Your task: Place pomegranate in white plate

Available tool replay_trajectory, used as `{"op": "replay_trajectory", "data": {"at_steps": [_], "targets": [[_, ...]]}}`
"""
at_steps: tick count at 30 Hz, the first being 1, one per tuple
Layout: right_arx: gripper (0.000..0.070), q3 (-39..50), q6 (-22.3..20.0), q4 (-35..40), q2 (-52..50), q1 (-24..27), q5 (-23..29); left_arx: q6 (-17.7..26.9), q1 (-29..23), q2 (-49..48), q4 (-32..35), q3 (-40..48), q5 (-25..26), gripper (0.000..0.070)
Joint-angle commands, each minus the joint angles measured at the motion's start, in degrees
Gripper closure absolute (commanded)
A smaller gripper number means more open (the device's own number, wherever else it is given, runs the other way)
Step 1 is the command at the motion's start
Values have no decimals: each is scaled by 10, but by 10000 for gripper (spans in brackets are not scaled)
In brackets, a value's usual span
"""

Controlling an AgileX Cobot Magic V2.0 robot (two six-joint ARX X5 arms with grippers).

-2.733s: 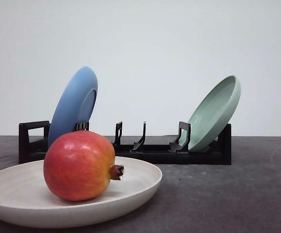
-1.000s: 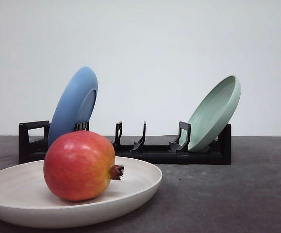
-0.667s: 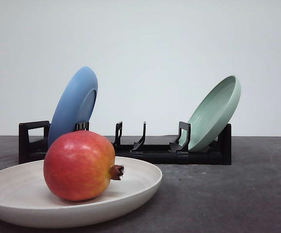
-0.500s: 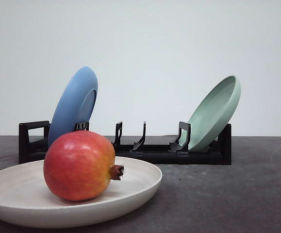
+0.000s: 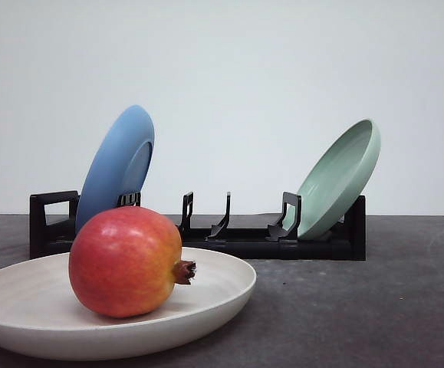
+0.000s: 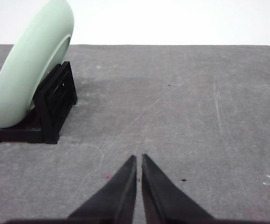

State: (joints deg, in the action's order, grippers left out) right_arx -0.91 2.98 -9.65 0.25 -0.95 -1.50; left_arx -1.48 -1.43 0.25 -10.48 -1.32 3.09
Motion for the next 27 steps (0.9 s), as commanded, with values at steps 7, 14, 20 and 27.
{"op": "replay_trajectory", "data": {"at_steps": [7, 14, 20, 27], "targets": [[684, 3, -2, 6, 0, 1, 0, 6, 1, -1, -2, 6, -1, 700], [684, 3, -2, 6, 0, 1, 0, 6, 1, -1, -2, 6, -1, 700], [684, 3, -2, 6, 0, 1, 0, 6, 0, -1, -2, 6, -1, 700], [684, 3, -2, 6, 0, 1, 0, 6, 1, -1, -2, 6, -1, 700]]}}
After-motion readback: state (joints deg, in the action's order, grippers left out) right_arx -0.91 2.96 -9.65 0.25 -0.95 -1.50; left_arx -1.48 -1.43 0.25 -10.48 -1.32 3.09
